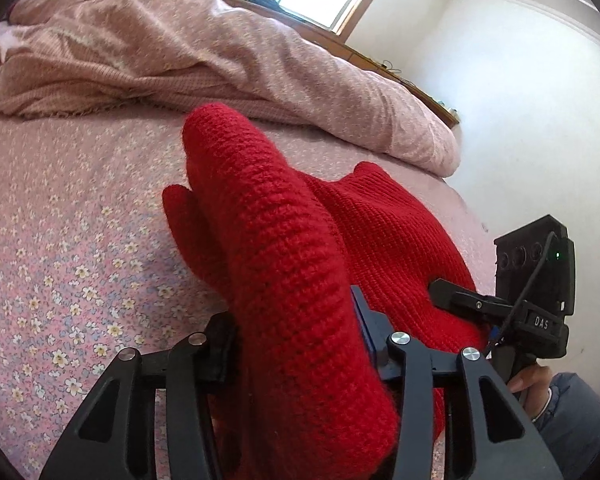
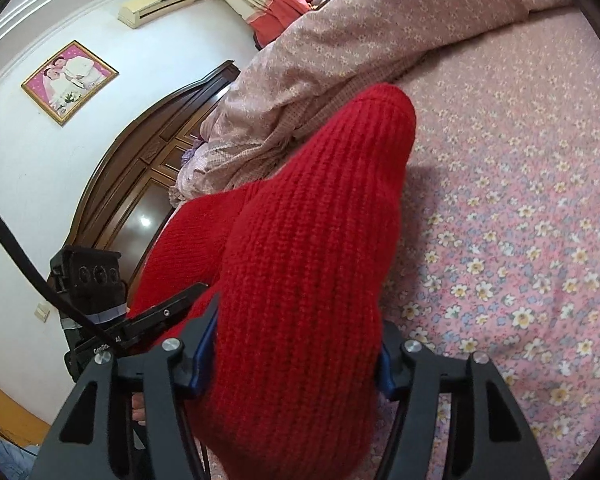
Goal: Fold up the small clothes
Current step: 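Lift the bundle edge with both tools and fold it over onto itself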
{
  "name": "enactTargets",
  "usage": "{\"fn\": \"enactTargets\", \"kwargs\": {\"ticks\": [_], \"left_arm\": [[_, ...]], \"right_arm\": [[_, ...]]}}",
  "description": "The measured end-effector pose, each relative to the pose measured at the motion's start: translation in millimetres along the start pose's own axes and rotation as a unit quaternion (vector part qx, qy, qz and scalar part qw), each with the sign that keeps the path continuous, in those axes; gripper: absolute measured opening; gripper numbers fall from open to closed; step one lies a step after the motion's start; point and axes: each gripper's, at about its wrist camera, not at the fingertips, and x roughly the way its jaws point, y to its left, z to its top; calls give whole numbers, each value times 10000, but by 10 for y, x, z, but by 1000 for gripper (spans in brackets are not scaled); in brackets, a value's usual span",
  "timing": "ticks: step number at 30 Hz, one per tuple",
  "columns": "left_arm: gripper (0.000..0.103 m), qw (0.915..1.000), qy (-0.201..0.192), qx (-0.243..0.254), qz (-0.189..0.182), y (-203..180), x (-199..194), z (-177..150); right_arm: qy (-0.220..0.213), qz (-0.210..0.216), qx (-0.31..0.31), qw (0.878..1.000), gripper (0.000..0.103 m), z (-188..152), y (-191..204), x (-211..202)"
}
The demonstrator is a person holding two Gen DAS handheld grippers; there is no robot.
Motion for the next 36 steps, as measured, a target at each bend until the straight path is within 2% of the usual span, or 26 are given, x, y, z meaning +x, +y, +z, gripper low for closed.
{"fn": "enactTargets", "kwargs": {"ticks": [7,15,22,31,34,36], "left_arm": [[40,9996,-175,226,-43,-362,109,186],[40,9989,-177,419,-104,-626,391,337],[40,9978,-218,610,-112,-875,951,564],[40,9977,-430,533,-9,-836,1726,741],[40,9963,-650,556,-80,-802,1803,739],[40,9955,-686,657,11,-842,1820,733]], "right_arm": [[-239,-64,-165,9996,64,58,57,-270],[-399,-348,-287,9982,65,305,-118,-623],[-630,-531,-206,9964,65,650,-569,-834],[-733,-963,-325,9921,65,1072,-1132,-698],[-753,-872,-50,9933,66,1094,-1367,-655],[-799,-838,28,9933,67,1050,-1458,-638]]}}
